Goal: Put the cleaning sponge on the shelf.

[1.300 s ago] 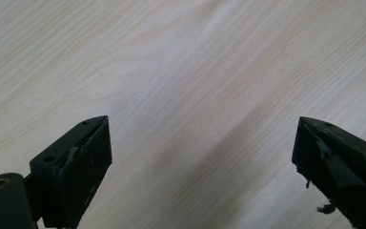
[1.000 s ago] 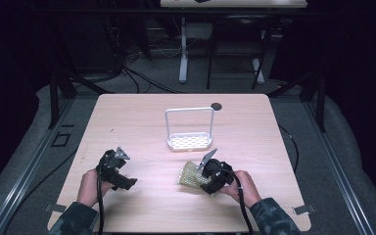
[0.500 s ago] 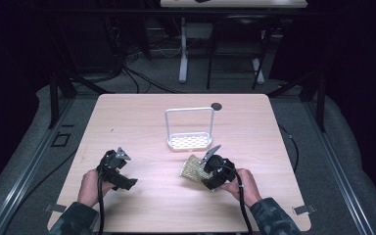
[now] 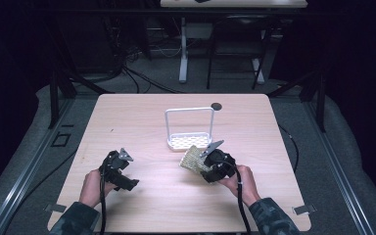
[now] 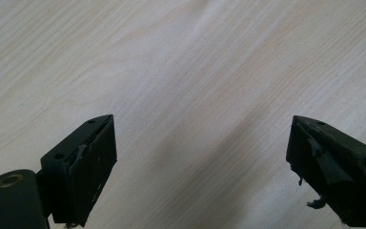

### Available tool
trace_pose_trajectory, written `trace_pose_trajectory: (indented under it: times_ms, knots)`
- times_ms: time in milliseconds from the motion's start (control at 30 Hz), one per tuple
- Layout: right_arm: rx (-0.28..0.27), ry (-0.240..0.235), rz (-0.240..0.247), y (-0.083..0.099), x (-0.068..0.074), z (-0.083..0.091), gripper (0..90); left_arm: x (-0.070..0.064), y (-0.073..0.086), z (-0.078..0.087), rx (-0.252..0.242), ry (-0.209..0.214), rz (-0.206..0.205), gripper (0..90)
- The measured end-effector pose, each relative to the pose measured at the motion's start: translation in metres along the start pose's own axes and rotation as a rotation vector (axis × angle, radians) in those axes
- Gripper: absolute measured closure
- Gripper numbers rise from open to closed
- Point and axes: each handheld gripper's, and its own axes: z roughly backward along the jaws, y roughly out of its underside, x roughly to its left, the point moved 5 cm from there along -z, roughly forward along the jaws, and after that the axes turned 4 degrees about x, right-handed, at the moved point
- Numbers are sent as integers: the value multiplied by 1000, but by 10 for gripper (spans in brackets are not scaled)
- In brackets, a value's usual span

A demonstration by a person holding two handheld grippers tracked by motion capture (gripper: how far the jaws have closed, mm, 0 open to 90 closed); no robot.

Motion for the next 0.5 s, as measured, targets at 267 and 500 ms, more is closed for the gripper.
trace_pose_trajectory:
  times_ms: [267,500]
  knots:
    - [-5,20,-20,-5,-7,1,426,0,1,0,9,-4,-2,99]
    - [-10,37,-38,-5,-12,5,425,1,1,-1,9,-4,1,99]
